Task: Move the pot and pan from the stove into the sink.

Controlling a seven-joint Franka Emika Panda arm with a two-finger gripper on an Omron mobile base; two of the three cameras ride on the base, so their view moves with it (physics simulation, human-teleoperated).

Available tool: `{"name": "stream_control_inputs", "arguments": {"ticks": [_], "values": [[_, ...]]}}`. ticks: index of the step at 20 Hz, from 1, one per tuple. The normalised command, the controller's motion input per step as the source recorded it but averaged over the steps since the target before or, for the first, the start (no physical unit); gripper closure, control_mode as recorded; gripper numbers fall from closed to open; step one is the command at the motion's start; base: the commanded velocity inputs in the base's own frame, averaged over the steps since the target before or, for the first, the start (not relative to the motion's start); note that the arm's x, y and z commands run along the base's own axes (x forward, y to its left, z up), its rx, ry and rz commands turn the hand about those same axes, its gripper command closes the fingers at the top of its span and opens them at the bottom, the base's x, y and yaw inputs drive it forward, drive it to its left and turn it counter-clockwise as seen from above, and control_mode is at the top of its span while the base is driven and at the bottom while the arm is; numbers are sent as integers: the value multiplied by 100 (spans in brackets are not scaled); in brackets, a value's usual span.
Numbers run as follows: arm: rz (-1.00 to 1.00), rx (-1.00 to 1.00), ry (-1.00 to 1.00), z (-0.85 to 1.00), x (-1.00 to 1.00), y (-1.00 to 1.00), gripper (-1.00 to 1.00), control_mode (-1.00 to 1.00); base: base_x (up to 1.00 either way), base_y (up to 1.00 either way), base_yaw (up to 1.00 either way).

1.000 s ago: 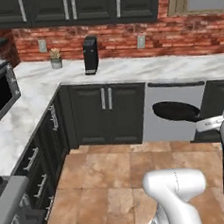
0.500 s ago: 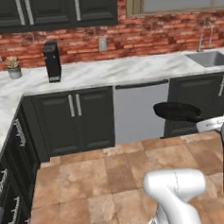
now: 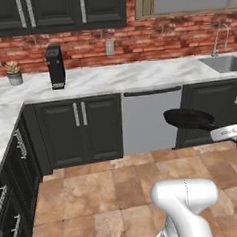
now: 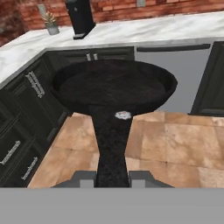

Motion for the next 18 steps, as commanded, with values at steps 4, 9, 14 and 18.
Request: {"name": "stream_control_inputs", "arguments": {"ticks": [4, 9, 14, 18], "values": [[0, 0, 0, 0, 0, 0, 100, 100, 63, 36, 0], [0, 0, 0, 0, 0, 0, 100, 100, 68, 39, 0], [0, 0, 0, 0, 0, 0, 100, 100, 73, 38, 0], [0, 0, 0, 0, 0, 0, 100, 100, 83, 36, 0]]}}
